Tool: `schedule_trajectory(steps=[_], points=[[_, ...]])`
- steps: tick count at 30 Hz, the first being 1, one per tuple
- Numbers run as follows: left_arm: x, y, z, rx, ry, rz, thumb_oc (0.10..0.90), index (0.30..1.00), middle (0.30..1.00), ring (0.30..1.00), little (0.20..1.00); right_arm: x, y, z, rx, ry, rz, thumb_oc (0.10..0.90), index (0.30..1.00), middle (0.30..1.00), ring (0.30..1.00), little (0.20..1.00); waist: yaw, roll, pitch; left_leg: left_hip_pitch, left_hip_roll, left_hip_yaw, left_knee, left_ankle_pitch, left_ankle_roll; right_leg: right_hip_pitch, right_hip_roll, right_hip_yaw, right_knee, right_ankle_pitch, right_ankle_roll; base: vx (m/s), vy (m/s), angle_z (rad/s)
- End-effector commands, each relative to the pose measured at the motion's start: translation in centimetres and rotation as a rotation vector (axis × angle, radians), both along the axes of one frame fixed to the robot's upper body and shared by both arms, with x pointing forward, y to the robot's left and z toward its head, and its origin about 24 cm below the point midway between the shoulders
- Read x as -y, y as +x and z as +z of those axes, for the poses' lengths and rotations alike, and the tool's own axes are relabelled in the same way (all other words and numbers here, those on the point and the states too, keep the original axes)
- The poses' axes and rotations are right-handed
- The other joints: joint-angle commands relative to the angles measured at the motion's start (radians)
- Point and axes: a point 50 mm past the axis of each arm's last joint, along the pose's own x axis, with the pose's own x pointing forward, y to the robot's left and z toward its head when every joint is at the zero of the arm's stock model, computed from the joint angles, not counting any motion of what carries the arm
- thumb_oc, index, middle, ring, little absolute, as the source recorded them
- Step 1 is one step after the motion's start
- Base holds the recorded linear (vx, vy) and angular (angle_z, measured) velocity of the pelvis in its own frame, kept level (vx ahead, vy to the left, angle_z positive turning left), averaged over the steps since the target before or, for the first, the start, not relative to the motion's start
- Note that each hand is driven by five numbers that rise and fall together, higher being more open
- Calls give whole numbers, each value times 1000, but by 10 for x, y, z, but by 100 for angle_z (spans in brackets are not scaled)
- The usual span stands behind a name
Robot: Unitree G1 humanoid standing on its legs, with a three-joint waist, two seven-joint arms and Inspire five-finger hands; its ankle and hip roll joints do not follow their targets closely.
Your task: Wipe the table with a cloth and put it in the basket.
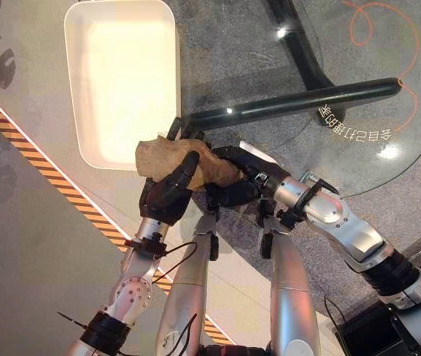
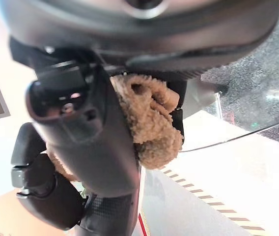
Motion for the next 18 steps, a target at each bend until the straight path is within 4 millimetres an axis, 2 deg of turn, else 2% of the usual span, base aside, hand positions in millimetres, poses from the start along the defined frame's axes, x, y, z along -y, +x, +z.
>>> schedule_trajectory(steps=[1, 10, 18], points=[[21, -17, 56, 358, -87, -133, 100, 300, 300, 300, 200, -45, -46, 21, 89, 108, 312, 800, 900, 900, 900, 900, 4, 8, -27, 15, -80, 11, 20, -55, 45, 13, 67, -16, -113, 81, 11, 0, 0, 0], [20, -17, 55, 361, -86, -125, 100, 300, 300, 300, 200, -40, -43, 25, 116, 145, 260, 800, 900, 900, 900, 900, 3, 3, -27, 18, -80, 10, 19, -57, 48, 13, 68, -13, -109, 81, 13, 0, 0, 0], [12, -16, 52, 357, -81, -105, 100, 300, 300, 300, 200, -20, -37, 36, 191, 215, 159, 800, 900, 900, 900, 900, -5, -4, -27, 23, -74, 13, 20, -61, 49, 18, 71, -8, -107, 82, 18, 0, 0, 0]])
